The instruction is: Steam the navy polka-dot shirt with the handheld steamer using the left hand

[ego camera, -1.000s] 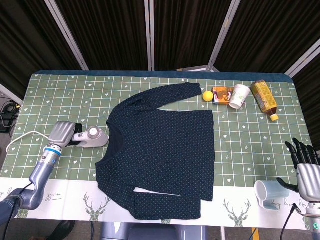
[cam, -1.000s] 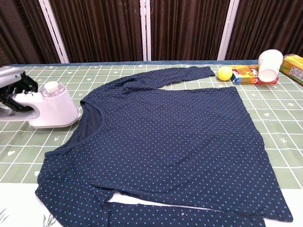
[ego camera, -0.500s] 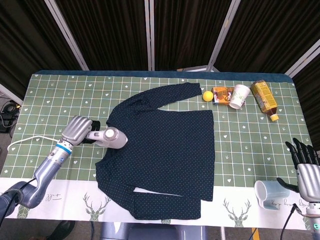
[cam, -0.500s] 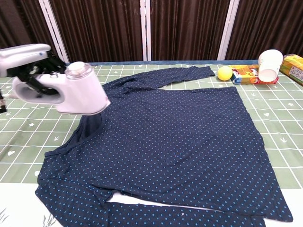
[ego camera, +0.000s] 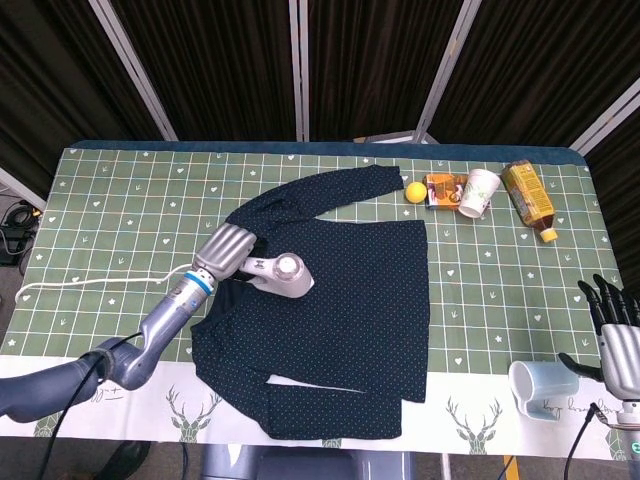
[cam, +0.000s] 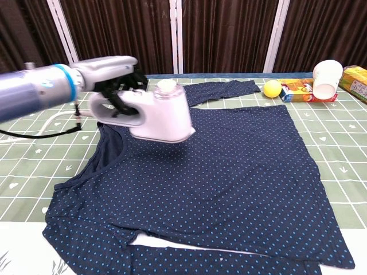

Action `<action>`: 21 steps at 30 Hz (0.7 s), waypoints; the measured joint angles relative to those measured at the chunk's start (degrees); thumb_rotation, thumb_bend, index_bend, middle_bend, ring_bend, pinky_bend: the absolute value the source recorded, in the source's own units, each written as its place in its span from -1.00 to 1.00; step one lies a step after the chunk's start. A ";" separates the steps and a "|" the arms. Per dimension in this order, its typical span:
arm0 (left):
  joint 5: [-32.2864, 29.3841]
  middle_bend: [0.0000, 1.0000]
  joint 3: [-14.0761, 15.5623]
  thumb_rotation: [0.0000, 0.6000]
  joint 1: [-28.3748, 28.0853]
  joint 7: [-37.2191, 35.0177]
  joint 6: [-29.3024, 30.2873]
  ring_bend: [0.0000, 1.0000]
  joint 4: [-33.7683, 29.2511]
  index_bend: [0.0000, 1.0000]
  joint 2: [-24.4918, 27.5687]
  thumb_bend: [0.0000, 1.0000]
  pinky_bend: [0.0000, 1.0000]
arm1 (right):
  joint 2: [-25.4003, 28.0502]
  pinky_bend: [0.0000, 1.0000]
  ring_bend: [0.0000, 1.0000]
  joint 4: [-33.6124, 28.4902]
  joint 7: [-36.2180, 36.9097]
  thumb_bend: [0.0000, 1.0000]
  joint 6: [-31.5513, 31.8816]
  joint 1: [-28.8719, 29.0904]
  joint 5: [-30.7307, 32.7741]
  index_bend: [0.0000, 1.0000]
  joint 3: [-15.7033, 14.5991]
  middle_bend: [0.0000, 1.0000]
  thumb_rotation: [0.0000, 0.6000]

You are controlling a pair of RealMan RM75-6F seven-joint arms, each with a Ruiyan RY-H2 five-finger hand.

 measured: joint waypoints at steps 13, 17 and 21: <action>-4.06 0.75 -0.24 1.00 -6.61 6.82 -2.33 0.69 5.24 0.96 -9.16 0.46 1.00 | 0.11 -1.00 -1.00 0.40 1.02 -1.00 -1.11 0.45 0.07 -1.00 -0.14 -1.00 1.00; -3.47 0.75 0.95 1.00 -6.72 7.57 -1.68 0.69 3.96 0.96 -9.37 0.46 1.00 | 0.23 -1.00 -1.00 0.38 1.35 -1.00 -0.87 0.36 -0.08 -1.00 -0.14 -1.00 1.00; -2.88 0.75 2.17 1.00 -6.56 8.05 -1.46 0.69 2.75 0.95 -9.33 0.46 1.00 | 0.37 -1.00 -1.00 0.25 1.54 -1.00 -0.56 0.25 -0.32 -1.00 -0.17 -1.00 1.00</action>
